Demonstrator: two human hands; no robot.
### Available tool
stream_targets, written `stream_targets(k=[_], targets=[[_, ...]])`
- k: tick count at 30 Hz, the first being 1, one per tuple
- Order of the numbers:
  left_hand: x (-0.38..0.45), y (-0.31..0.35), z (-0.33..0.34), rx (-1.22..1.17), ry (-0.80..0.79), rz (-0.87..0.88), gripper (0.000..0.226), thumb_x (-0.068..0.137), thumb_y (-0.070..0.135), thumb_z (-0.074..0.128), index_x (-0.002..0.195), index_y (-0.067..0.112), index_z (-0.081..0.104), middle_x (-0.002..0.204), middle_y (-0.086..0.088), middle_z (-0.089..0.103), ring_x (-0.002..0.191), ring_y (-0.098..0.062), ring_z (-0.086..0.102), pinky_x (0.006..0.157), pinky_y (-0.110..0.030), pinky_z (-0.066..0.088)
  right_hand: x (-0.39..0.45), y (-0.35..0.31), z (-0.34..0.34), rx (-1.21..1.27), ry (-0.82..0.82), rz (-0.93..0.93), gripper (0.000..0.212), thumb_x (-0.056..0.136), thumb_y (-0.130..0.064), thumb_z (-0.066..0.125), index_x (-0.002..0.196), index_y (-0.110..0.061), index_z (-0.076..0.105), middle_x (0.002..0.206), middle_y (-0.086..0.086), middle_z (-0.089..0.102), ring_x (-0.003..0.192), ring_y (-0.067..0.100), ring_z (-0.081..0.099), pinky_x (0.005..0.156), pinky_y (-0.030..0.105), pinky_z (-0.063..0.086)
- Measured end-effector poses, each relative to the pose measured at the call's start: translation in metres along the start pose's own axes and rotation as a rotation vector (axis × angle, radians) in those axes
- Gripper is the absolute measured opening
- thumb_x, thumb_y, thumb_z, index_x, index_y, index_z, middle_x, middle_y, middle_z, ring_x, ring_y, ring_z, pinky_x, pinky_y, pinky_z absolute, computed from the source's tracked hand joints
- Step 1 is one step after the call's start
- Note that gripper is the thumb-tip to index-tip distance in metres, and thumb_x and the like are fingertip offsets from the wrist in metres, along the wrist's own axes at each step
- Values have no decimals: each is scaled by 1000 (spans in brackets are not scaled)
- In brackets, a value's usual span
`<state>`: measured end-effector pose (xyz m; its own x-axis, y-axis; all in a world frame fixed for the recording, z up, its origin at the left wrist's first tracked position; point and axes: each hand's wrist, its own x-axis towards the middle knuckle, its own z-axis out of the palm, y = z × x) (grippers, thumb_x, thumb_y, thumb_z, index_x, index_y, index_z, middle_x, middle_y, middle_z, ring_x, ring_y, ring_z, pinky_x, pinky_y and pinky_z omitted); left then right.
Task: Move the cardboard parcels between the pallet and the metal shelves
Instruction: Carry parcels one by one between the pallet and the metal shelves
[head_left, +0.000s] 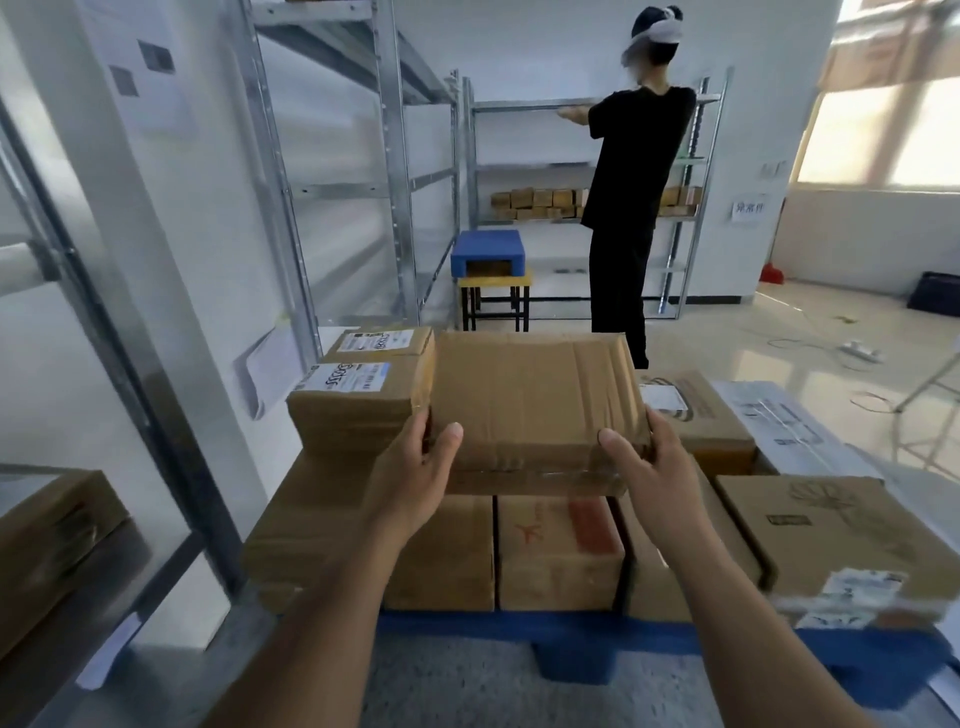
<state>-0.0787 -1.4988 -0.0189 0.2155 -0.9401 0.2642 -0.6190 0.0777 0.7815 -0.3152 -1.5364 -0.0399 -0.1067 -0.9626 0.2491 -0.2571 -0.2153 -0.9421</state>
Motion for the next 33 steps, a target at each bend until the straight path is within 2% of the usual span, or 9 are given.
stream_targets(k=[9, 12, 16, 20, 22, 24, 29, 31, 33], targets=[[86, 11, 18, 188, 2, 49, 50, 97, 43, 37, 141, 18, 36, 137, -6, 50, 122, -23, 47, 90, -32, 36, 77, 14, 15, -60, 30, -45, 50, 88, -45, 58, 131, -21, 48, 105, -6, 63, 99, 14, 61, 81, 36, 54], [119, 7, 16, 186, -29, 34, 57, 96, 42, 41, 147, 21, 25, 143, -5, 42, 125, -22, 44, 96, -39, 36, 108, 16, 26, -108, 29, -40, 61, 86, -52, 56, 136, -21, 43, 114, -2, 62, 105, 19, 60, 87, 44, 53], [166, 0, 12, 240, -51, 11, 50, 95, 45, 42, 138, 20, 39, 125, -4, 54, 95, -11, 46, 78, -32, 38, 147, 15, 44, -135, 25, -16, 69, 85, -56, 55, 140, -18, 38, 122, 1, 60, 109, 20, 57, 93, 44, 49], [207, -14, 11, 300, -96, -1, 49, 95, 47, 40, 135, 20, 43, 112, -2, 60, 96, -17, 55, 85, -39, 46, 180, 18, 64, -145, 27, -9, 60, 86, -53, 56, 133, -17, 44, 100, -9, 61, 89, 12, 59, 73, 33, 52], [220, -23, 13, 318, -108, -8, 44, 95, 47, 40, 129, 22, 48, 103, 1, 61, 91, -16, 56, 85, -40, 48, 192, 24, 74, -153, 28, -14, 51, 87, -52, 56, 127, -21, 46, 87, -19, 53, 79, 0, 53, 60, 22, 44], [231, -31, 14, 339, -109, -19, 40, 95, 48, 40, 125, 23, 50, 98, 2, 61, 88, -15, 56, 84, -40, 48, 200, 30, 83, -159, 4, 3, 47, 87, -53, 55, 123, -24, 47, 86, -19, 54, 79, 1, 54, 60, 23, 45], [244, -56, 17, 462, -141, -75, 37, 97, 46, 35, 110, 17, 54, 112, -11, 60, 98, -25, 54, 90, -45, 43, 213, 48, 99, -183, -122, 77, 59, 86, -54, 56, 134, -21, 43, 104, -6, 58, 94, 14, 57, 71, 31, 50], [243, -64, 17, 531, -170, -123, 50, 98, 50, 28, 133, 18, 45, 140, -12, 45, 124, -31, 43, 104, -48, 32, 215, 56, 101, -163, -174, 88, 60, 85, -48, 60, 136, -20, 43, 113, -3, 60, 99, 15, 58, 77, 33, 51], [244, -69, 16, 556, -175, -137, 59, 97, 54, 24, 146, 21, 28, 152, -9, 30, 138, -29, 27, 110, -47, 21, 218, 63, 101, -117, -211, 122, 61, 84, -38, 66, 137, -21, 42, 117, -2, 60, 102, 15, 58, 84, 36, 52]])
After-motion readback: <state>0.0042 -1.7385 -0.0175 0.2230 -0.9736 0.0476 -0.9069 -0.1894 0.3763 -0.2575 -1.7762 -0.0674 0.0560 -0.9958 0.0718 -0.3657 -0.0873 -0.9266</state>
